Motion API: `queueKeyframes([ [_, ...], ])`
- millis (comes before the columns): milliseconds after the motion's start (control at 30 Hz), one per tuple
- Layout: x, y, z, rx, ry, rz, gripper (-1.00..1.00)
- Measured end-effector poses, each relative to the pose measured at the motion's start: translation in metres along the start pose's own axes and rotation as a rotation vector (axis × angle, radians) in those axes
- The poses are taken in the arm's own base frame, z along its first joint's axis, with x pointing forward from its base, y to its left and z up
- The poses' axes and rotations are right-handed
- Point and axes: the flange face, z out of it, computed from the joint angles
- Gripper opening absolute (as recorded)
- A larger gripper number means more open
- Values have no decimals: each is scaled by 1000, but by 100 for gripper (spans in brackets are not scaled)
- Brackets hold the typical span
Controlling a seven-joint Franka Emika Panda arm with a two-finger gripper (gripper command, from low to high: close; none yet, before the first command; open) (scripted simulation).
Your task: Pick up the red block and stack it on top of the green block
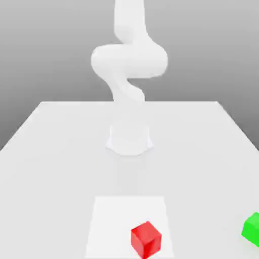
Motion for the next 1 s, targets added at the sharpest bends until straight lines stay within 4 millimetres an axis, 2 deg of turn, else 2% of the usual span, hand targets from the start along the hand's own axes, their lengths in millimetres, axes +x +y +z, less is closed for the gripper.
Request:
queueKeyframes([
  [100, -5, 3, 63, -40, -88, -59, 0],
  [233, -22, 12, 142, -92, -197, -136, 0],
  [500, -85, 52, 281, -203, -402, -296, 0],
  [700, -148, 100, 364, -293, -546, -426, 0],
  [833, -188, 140, 407, -353, -627, -502, 0],
  [967, -214, 167, 446, -361, -639, -515, 0],
  [1000, -219, 172, 453, -362, -639, -515, -100],
])
